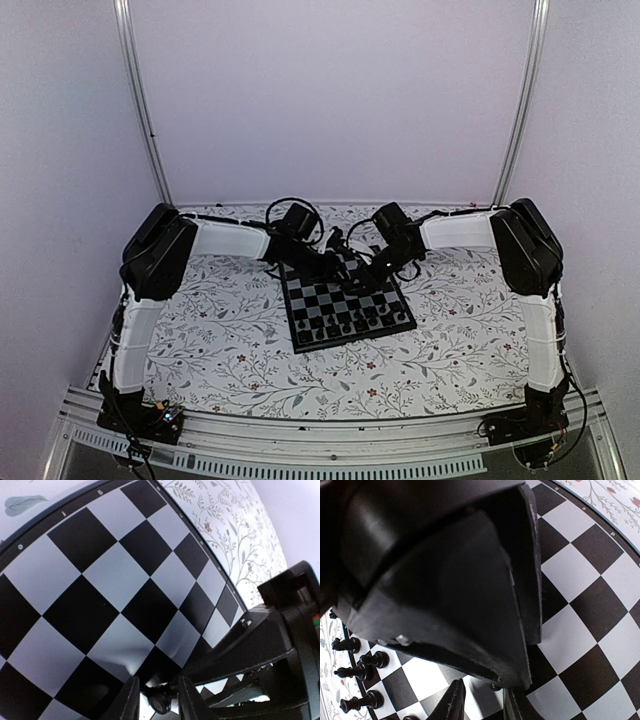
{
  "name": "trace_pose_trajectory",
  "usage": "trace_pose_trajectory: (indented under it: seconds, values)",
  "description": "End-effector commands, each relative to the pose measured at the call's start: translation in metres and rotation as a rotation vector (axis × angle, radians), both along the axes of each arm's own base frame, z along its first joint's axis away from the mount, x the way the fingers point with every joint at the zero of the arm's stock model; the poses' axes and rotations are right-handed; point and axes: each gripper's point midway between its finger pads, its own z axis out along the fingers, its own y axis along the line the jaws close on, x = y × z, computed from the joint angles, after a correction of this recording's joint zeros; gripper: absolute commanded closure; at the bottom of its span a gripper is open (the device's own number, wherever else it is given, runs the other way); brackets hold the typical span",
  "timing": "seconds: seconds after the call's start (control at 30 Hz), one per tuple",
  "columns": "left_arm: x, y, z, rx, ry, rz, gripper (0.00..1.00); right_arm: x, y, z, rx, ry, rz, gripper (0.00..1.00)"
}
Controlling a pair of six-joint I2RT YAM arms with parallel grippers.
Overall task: Set up the chess pieces on the board
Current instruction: Adjust the chess piece on the chessboard.
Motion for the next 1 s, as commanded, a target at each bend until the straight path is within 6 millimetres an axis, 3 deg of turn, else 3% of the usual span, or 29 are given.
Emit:
trace_pose_trajectory:
  seconds: [0.0,0.43,0.73,0.97]
  values:
    - [-0.013,0.007,-0.032,0.137,0.039,-0.006,0.71,-0.009,-0.008,-0.007,-0.042,0.022,-0.004,0.71]
    - [-0.025,0.018,-0.025,0.195,0.040,0.015,0.70,-0.010,-0.008,-0.007,-0.041,0.023,-0.003,0.71]
    - [-0.032,0.019,-0.032,0.205,0.064,0.009,0.70,-0.010,-0.009,-0.007,-0.044,0.021,-0.005,0.70]
    - [-0.032,0.019,-0.039,0.218,0.075,0.012,0.78,-0.009,-0.010,-0.001,-0.047,0.003,-0.007,0.69]
